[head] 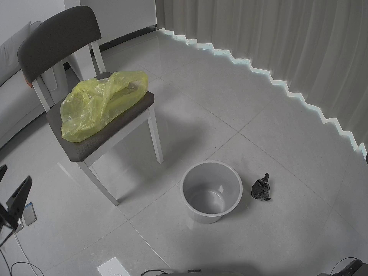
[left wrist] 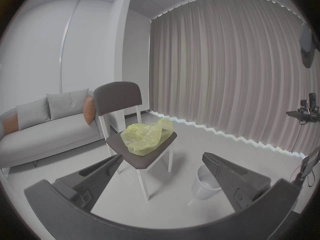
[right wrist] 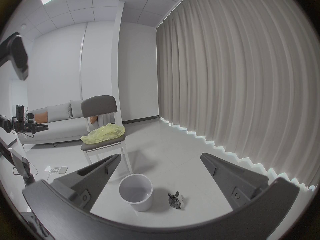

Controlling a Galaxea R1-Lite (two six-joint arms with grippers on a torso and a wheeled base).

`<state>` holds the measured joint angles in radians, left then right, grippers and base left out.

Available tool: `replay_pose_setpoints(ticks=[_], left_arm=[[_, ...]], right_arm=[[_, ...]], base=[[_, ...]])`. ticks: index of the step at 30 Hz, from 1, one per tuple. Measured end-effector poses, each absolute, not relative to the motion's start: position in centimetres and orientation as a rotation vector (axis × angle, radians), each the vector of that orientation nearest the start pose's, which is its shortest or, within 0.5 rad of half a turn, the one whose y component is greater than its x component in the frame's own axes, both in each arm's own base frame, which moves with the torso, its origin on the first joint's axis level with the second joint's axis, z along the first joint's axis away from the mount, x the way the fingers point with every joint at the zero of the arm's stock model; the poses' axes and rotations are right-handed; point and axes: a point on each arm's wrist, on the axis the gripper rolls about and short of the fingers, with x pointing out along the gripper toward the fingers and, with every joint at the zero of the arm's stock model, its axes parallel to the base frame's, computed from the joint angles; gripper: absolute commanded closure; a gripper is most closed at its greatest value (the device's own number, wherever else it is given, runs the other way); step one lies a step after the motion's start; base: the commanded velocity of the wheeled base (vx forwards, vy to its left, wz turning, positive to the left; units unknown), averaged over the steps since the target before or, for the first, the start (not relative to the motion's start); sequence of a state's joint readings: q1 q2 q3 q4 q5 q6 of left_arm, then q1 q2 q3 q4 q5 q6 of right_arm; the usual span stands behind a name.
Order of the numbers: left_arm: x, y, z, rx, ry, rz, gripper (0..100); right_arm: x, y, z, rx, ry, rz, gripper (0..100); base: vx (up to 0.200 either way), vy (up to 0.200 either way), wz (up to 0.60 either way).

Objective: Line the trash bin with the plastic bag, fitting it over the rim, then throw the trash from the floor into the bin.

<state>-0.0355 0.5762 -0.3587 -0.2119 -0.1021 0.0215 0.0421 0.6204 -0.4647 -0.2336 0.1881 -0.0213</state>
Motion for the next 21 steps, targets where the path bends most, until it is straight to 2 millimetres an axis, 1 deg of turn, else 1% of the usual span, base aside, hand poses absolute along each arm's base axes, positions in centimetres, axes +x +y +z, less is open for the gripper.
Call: replay_pose_setpoints(ticks=[3, 6, 10, 11, 17, 21], left_arm=[[6.4, -0.5, 20.7, 0.052, 0.057, -0.138, 0], [9.4, -0.6, 21.0, 0.101, 0.116, -0.136, 0], [13.9, -0.7, 21.1, 0.202, 0.2, -0.121, 0], [15.2, -0.7, 21.0, 0.238, 0.223, -0.112, 0], [21.6, -0.7, 20.7, 0.368, 0.308, -0.05, 0], [24.9, -0.5, 20.5, 0.448, 0.34, -0.001, 0]], right_arm=[[6.2, 0.8, 23.8, -0.019, -0.063, 0.238, 0], [8.0, 1.0, 24.1, -0.001, -0.047, 0.241, 0], [10.0, 1.4, 24.3, 0.034, -0.034, 0.245, 0], [10.5, 1.5, 24.3, 0.044, -0.031, 0.245, 0], [12.2, 1.8, 24.1, 0.075, -0.015, 0.253, 0], [12.8, 2.0, 24.0, 0.086, -0.006, 0.256, 0]], base=[[0.0, 0.0, 0.0], [0.0, 0.0, 0.0], [0.0, 0.0, 0.0], [0.0, 0.0, 0.0], [0.0, 0.0, 0.0], [0.0, 0.0, 0.0]])
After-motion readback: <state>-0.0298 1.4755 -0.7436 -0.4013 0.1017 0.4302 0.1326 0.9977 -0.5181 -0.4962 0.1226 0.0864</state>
